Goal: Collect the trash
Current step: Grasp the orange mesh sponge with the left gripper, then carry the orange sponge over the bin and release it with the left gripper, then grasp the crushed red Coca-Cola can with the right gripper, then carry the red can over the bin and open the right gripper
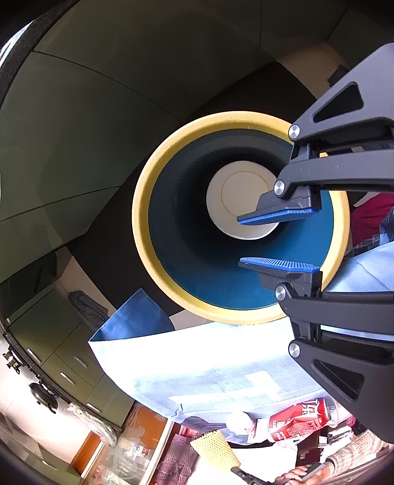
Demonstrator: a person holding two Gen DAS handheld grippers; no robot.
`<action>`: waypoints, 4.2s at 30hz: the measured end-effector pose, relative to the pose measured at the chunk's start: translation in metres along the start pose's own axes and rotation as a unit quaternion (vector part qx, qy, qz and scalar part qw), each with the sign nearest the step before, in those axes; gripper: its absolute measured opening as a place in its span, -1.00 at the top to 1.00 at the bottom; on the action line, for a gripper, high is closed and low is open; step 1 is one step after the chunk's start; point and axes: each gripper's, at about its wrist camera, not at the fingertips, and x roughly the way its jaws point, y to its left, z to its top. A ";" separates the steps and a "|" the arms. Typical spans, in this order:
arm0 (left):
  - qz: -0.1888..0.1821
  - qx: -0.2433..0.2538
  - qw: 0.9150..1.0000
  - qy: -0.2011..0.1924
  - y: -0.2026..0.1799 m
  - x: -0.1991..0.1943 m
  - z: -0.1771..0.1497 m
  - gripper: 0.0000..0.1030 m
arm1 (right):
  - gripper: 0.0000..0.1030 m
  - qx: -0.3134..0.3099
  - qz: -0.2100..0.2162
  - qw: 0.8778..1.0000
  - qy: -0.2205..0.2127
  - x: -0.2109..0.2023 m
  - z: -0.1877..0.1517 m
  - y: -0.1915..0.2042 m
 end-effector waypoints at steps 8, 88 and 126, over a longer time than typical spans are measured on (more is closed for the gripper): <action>-0.028 0.067 0.997 -0.027 -0.076 -0.034 0.001 0.91 | 0.56 -0.011 0.009 1.000 -0.027 -0.028 -0.014 -0.009; 0.075 -0.028 0.981 -0.176 0.051 -0.045 -0.162 -0.83 | -0.55 -0.293 0.111 0.931 0.187 0.082 -0.135 0.329; 0.075 0.029 0.991 -0.104 -0.004 -0.054 -0.182 -0.83 | -0.35 -0.090 -0.142 0.986 -0.019 0.030 0.003 0.028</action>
